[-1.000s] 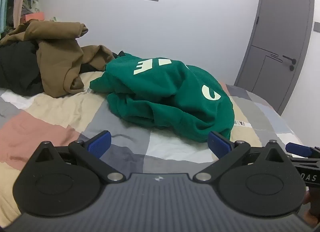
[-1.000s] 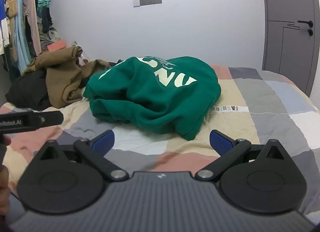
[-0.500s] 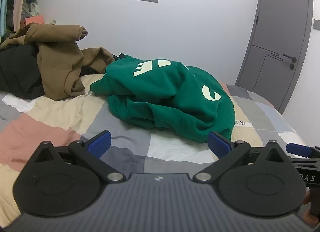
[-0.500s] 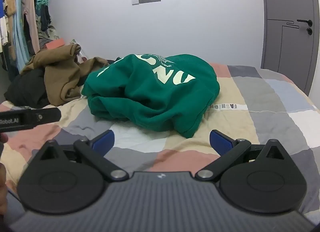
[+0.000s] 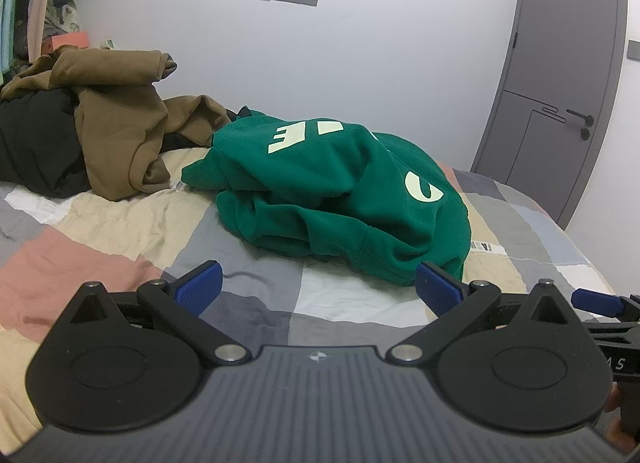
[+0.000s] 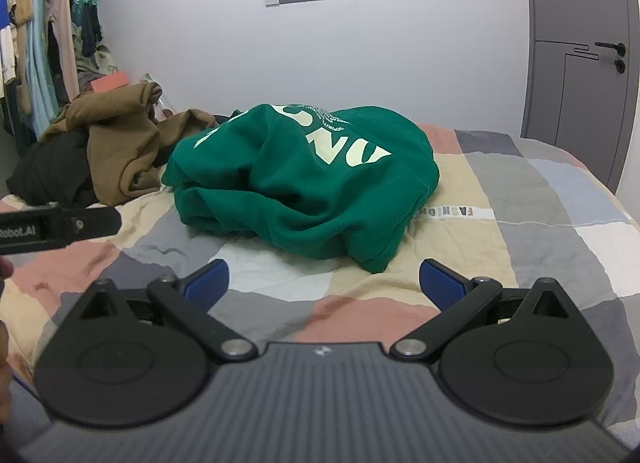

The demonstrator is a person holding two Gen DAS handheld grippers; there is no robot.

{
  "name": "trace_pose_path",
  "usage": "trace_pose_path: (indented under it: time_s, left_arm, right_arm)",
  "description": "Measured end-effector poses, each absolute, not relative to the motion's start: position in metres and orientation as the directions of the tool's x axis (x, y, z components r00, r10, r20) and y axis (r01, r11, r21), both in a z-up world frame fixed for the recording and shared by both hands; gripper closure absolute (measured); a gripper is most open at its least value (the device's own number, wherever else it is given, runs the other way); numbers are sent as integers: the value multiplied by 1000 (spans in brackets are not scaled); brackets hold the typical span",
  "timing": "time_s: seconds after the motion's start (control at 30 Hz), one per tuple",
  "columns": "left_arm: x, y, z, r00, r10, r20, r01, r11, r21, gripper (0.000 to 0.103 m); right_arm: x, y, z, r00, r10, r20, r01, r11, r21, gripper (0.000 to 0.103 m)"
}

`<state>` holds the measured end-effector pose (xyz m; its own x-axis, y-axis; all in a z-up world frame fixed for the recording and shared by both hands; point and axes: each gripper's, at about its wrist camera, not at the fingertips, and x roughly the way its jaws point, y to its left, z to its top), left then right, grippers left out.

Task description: Fold large clothes

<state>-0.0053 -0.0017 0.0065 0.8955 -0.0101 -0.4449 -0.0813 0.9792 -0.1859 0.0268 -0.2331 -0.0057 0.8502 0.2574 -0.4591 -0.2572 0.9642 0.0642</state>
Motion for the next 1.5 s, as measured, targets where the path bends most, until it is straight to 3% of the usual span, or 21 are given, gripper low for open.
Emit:
trace_pose_path:
  time_s: [1.5]
  left_arm:
    - [-6,6,5,897,-6,-441,-83,980,-183,0]
  right_arm:
    - [28,-230,-11,842,250,-478,-254,965,58,0]
